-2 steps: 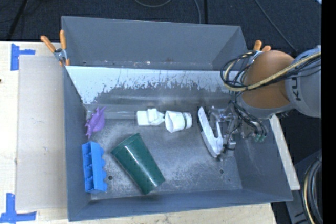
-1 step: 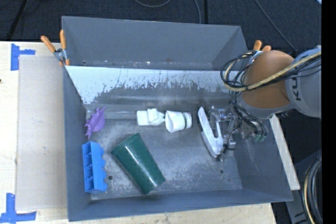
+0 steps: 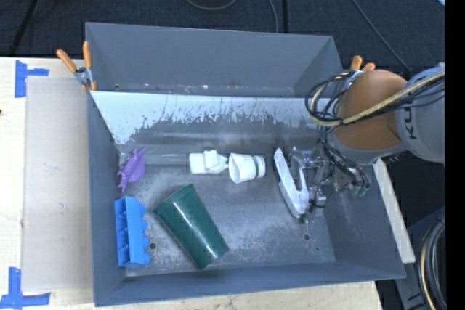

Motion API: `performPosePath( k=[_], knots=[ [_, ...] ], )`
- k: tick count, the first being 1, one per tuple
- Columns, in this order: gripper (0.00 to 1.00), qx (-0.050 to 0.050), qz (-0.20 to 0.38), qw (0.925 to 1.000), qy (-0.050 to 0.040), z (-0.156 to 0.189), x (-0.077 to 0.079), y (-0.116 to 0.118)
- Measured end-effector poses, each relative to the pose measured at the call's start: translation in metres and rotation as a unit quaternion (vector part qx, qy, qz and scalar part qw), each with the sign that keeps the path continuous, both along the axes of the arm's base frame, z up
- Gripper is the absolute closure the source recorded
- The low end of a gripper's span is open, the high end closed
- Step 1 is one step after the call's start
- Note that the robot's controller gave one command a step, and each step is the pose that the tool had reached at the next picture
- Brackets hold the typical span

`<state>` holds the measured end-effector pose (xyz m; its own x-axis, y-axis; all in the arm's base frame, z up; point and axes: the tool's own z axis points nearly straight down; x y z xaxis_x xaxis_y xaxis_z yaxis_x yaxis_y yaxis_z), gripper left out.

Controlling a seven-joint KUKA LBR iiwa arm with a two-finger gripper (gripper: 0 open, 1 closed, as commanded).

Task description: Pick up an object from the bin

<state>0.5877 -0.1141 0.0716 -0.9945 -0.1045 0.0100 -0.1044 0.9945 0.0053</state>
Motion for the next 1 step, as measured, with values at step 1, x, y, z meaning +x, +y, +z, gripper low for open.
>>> performPosePath(
  k=[1],
  knots=[
    [1.00, 0.000, 0.000, 1.0000, 0.0000, 0.0000, 0.0000, 0.0000]
  ],
)
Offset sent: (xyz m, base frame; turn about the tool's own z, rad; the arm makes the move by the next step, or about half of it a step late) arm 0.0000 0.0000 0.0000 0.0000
